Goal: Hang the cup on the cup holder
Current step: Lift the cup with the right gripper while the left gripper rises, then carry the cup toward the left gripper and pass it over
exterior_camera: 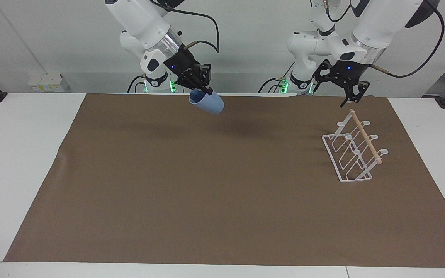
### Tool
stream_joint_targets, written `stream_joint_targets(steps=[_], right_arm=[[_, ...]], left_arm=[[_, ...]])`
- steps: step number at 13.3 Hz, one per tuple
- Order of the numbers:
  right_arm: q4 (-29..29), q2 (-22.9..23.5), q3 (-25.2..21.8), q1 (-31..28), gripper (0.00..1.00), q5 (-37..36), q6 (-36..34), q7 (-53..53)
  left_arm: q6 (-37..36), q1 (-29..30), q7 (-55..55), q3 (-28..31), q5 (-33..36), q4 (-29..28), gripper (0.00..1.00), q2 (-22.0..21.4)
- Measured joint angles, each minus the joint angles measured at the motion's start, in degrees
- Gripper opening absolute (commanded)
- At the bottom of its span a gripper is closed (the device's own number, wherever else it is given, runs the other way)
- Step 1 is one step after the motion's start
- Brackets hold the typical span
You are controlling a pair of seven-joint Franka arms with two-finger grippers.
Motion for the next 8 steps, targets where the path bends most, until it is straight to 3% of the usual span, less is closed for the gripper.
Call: stream_joint_targets(steps=[8], right_arm=[[-0.4, 0.9, 0.0, 8.9, 0.0, 0.2, 9.0, 15.7]], left_arm=[[7.5, -0.6, 22.7, -2.3, -7.9, -1.7, 1.0, -0.3]])
